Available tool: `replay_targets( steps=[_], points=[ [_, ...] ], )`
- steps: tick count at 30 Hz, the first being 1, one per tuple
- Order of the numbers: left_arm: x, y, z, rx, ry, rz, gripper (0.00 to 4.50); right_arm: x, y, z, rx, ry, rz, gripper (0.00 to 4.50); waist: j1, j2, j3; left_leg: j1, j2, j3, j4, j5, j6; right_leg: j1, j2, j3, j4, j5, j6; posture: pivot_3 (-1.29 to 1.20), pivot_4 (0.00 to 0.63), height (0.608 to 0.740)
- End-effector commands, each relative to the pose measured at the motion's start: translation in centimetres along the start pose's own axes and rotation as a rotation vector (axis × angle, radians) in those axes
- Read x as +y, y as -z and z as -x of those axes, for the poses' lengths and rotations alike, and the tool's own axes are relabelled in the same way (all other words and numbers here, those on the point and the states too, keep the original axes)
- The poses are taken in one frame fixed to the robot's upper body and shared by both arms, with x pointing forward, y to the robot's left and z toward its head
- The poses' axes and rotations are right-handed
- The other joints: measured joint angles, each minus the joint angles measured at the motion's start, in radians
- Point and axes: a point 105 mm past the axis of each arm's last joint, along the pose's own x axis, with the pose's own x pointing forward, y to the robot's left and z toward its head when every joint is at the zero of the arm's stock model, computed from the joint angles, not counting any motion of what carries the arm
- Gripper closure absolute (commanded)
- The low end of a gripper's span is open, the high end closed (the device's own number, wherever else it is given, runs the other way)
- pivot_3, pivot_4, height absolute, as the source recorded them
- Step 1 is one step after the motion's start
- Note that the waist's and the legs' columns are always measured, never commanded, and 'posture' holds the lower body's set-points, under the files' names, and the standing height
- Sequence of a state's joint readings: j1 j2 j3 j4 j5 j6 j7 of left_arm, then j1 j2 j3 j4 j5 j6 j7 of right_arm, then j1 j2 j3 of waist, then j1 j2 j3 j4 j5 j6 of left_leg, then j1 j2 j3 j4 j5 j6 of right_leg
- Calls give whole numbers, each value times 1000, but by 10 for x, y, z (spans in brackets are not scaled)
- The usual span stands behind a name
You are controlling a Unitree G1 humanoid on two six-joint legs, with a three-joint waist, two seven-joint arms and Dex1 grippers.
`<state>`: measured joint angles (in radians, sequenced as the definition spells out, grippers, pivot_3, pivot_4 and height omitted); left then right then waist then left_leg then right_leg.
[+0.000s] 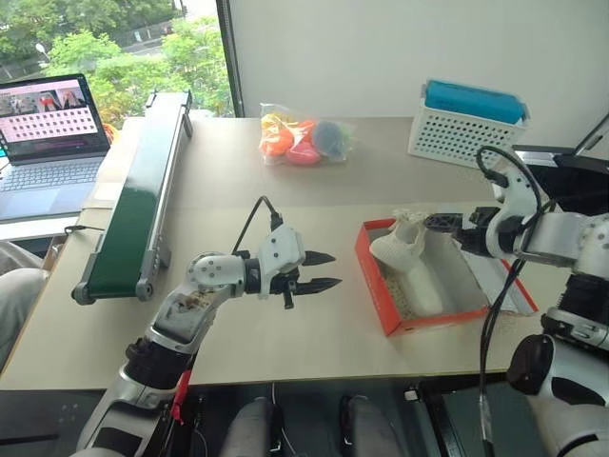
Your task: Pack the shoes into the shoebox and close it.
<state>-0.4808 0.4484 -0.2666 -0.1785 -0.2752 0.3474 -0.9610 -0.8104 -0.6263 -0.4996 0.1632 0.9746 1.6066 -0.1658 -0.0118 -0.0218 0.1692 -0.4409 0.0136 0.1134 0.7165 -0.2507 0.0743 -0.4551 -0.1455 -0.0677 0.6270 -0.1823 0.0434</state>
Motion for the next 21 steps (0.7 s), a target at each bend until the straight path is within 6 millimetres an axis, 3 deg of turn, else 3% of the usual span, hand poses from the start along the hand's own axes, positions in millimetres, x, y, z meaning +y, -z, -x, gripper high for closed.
replay_targets(
  steps=[1,6,11,19,21],
  points=[
    [1,-8,-1,-16,2,-39,2475,4,4,7,23,-12,27,64,0,0,0,0,0,0,0,0,0,0,0,0,0,0,0,0,150,705],
    [1,-9,-1,-20,-10,-37,2475,8,31,-3,111,-20,33,64,0,0,0,0,0,0,0,-1,1,1,0,0,0,0,0,0,150,705],
    [0,-10,-1,-23,-16,-38,2475,-9,55,-17,182,108,23,64,-1,0,0,0,0,0,1,-1,2,1,0,0,0,0,0,0,150,705],
    [1,-10,1,-23,-30,-40,2475,-9,30,-21,75,144,-12,64,2,0,-1,0,0,0,1,-1,3,1,0,0,0,0,0,0,150,705],
    [1,-10,1,-24,-32,-40,2475,-6,23,-20,43,142,-9,579,1,0,-1,0,0,0,1,-1,3,1,0,0,0,0,0,0,150,705]
  ],
)
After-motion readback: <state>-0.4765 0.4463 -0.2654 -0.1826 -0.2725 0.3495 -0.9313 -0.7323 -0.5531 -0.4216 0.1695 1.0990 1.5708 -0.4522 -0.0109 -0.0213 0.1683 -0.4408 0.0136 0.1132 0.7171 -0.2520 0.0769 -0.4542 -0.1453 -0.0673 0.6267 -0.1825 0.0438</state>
